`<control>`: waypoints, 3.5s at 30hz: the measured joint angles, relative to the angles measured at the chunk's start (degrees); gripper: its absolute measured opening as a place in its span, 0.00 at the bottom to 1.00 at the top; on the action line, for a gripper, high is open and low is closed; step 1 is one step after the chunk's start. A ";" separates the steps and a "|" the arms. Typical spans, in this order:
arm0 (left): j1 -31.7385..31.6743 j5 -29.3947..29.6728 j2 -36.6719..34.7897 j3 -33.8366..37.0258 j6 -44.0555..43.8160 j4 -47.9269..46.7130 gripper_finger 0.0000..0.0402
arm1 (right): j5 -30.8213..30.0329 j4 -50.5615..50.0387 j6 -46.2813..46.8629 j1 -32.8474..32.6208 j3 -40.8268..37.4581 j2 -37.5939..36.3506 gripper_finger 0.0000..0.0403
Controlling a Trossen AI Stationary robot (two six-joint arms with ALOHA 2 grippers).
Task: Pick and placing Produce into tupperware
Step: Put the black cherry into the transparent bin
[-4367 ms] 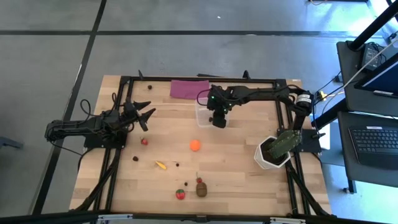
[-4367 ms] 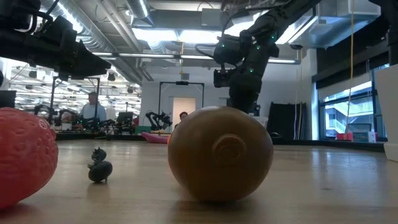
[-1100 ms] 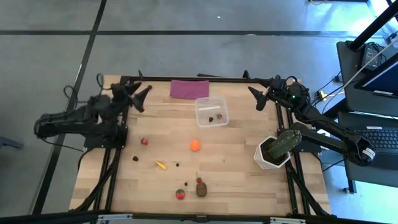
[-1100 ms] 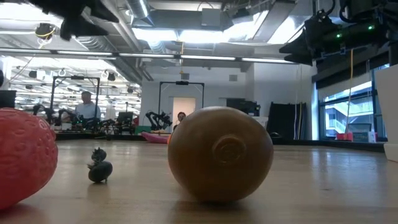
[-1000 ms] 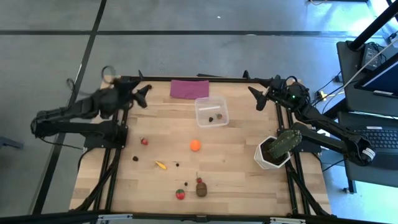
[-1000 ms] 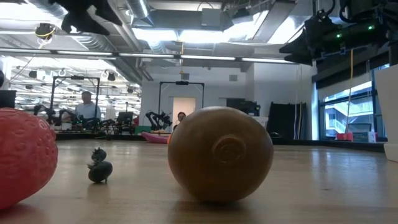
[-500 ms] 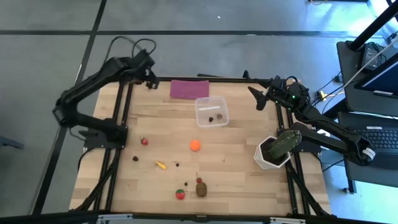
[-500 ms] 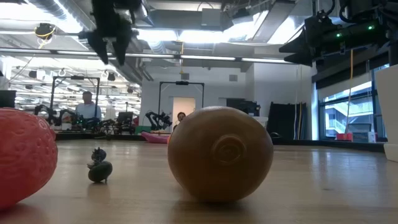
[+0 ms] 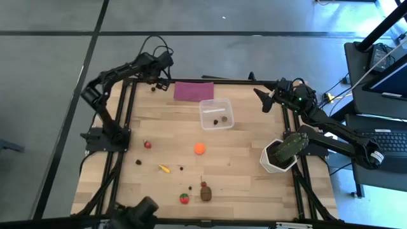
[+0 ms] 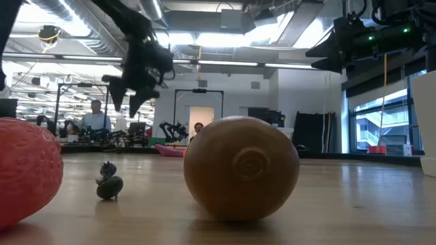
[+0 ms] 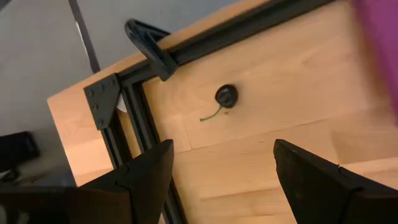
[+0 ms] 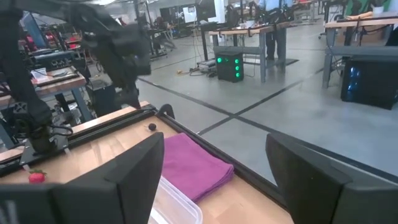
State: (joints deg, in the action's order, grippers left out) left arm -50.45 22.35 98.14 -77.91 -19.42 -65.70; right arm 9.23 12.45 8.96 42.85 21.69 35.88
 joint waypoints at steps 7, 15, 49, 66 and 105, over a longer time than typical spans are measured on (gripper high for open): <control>-3.24 -0.44 4.86 0.00 2.49 0.42 0.66 | 0.00 -0.06 -0.06 0.00 0.01 0.00 0.70; -6.29 -5.30 5.38 0.00 3.65 4.47 0.66 | 0.00 -0.13 -0.22 0.00 0.01 0.00 0.70; -9.22 -10.69 17.41 0.04 5.07 8.81 0.61 | 0.00 -0.32 -0.21 -0.02 0.01 0.00 0.70; -12.38 -14.00 17.45 0.04 6.56 10.53 0.58 | -0.01 -0.33 -0.40 -0.01 0.01 0.00 0.70; -12.18 -14.34 17.51 0.00 8.02 10.05 0.27 | -0.02 -0.33 -0.45 -0.02 0.01 0.00 0.70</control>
State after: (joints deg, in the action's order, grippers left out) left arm -62.63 8.01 115.66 -77.91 -11.40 -55.65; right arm 9.21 12.12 8.51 42.83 21.69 35.88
